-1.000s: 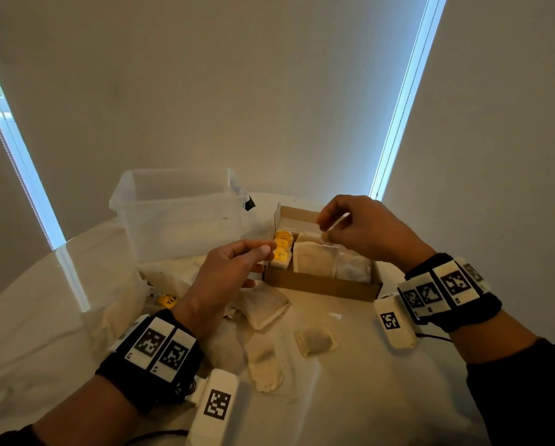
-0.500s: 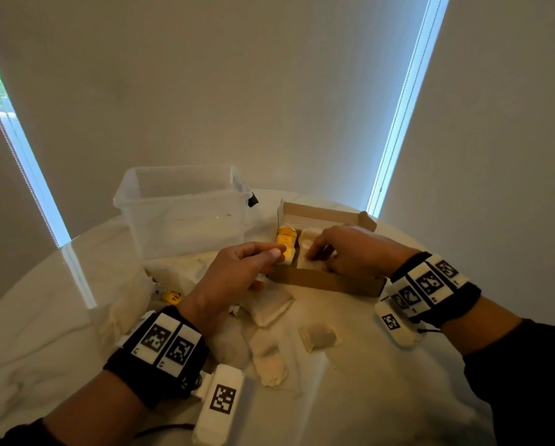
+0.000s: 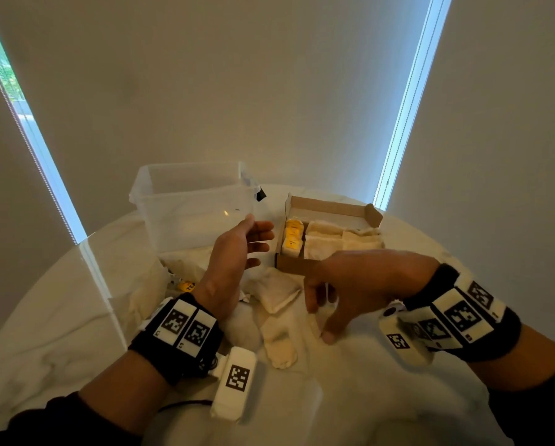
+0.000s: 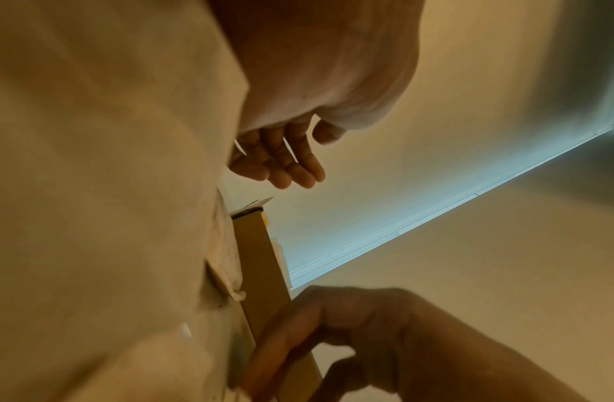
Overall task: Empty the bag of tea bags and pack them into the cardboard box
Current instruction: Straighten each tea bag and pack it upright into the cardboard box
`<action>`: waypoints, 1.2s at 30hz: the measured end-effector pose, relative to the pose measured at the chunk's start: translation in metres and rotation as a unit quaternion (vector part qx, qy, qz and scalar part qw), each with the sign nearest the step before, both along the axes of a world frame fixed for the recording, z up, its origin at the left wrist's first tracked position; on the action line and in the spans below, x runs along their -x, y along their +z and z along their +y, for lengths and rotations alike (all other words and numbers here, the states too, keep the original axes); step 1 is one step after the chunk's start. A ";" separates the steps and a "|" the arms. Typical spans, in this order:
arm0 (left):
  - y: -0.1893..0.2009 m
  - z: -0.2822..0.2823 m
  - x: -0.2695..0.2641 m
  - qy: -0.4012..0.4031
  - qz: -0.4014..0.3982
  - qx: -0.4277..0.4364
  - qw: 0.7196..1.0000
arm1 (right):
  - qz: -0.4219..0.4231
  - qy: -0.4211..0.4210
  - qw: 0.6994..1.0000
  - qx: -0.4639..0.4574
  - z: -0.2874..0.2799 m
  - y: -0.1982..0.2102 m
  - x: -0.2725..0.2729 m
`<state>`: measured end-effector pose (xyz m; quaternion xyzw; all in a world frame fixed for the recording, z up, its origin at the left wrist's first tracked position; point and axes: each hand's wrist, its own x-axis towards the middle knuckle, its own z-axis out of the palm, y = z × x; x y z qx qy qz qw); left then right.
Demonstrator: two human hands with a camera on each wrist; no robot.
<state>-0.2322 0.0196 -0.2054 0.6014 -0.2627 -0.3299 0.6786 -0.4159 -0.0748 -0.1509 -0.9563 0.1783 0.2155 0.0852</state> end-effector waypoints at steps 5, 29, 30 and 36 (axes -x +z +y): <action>0.002 0.000 0.003 -0.023 -0.016 -0.004 1.000 | -0.109 -0.020 0.990 -0.089 -0.006 0.005 0.001; 0.032 0.010 0.008 0.009 -0.179 0.144 0.973 | -0.064 0.047 0.978 -0.192 0.024 -0.010 -0.027; 0.033 0.011 0.009 -0.004 -0.189 0.139 0.972 | -0.059 0.044 0.980 -0.185 0.027 -0.011 -0.027; 0.028 0.011 0.002 -0.015 -0.245 0.114 0.963 | -0.067 0.023 0.992 -0.103 0.020 -0.022 -0.028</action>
